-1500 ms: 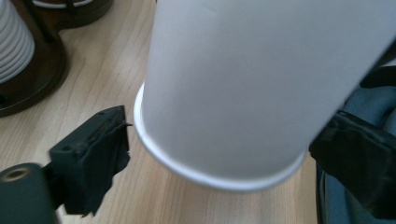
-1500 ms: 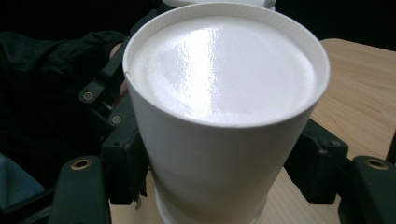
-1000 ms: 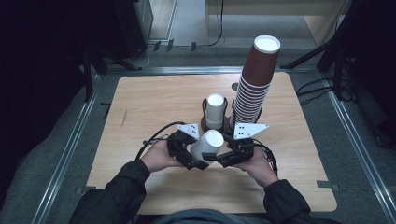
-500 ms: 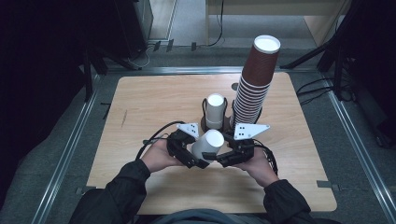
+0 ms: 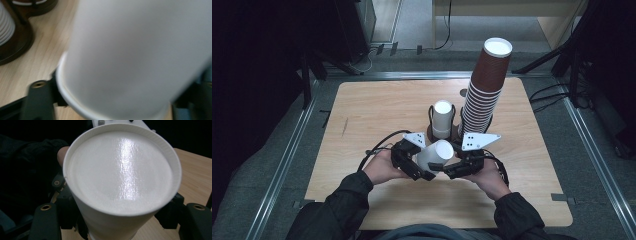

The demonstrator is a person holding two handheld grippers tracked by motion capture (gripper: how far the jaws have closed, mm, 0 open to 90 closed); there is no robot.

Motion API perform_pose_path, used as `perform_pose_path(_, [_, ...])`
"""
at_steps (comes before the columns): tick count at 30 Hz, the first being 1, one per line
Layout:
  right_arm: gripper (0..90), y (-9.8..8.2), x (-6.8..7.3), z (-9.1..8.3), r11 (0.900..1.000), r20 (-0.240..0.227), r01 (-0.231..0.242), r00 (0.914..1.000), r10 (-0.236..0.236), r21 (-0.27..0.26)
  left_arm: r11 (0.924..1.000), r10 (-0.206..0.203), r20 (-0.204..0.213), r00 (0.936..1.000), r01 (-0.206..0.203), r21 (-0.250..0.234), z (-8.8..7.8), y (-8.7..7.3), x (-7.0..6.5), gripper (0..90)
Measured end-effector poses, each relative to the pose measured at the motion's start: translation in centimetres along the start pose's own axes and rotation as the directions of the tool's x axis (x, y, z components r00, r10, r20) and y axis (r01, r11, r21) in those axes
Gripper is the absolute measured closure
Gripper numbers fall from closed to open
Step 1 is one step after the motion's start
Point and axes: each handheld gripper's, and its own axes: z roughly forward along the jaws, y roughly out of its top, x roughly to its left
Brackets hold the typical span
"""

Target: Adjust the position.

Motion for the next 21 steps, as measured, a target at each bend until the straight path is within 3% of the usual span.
perform_pose_path(4, [32.9,-0.07,-0.09,0.27,0.999,-0.015,-0.026,0.9995,0.027,0.024,0.9995,0.032,-0.046,0.9984,-0.032,0.005,0.05,0.14,-0.34,12.9])
perform_pose_path(9, [32.9,-0.05,-0.31,0.25,0.997,-0.020,-0.066,0.9976,0.067,0.034,0.9986,0.049,-0.031,0.9983,-0.050,-0.017,-0.26,0.13,-0.47,21.1])
perform_pose_path(21, [33.6,-0.03,-0.47,0.39,0.993,-0.036,-0.100,0.9941,0.102,0.062,0.9973,0.073,-0.028,0.9970,-0.073,-0.008,0.01,0.09,-0.57,17.6])
